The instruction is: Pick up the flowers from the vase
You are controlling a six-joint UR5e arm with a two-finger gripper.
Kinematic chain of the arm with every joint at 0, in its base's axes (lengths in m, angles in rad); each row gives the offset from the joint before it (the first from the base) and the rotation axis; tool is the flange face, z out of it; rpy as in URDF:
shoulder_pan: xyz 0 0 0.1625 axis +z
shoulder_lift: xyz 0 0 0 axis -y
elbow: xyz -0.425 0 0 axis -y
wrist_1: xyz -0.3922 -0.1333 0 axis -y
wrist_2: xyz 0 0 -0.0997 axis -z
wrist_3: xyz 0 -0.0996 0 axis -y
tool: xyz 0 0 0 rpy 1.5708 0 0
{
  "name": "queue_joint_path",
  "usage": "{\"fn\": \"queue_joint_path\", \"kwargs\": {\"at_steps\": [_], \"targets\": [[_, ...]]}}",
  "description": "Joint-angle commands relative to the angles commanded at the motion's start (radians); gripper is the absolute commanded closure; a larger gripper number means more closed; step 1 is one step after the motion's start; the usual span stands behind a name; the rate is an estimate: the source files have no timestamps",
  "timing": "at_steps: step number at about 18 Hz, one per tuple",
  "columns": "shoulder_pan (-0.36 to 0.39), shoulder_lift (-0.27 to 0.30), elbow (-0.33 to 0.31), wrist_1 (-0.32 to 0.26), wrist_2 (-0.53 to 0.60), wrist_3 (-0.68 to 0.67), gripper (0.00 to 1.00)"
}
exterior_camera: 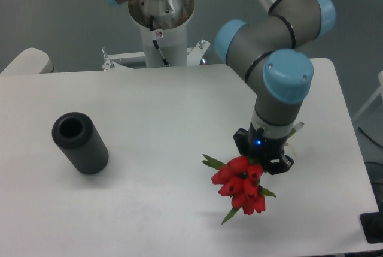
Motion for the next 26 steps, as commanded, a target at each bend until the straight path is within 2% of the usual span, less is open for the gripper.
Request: {"fn": "queue_joint_path", "kwargs": {"at_steps": [2, 5, 8, 26], "targets": [[0.0, -0.015, 0.015, -0.003, 0.005, 0.034, 1.0], [0.0, -0.023, 0.015, -0.002, 0.005, 0.04, 1.0], [-0.002, -0.02, 0.006, 0.001, 0.005, 0.109, 1.0], [-0.005, -0.038, -0.005, 0.012, 0.032, 0.129, 1.0]]}}
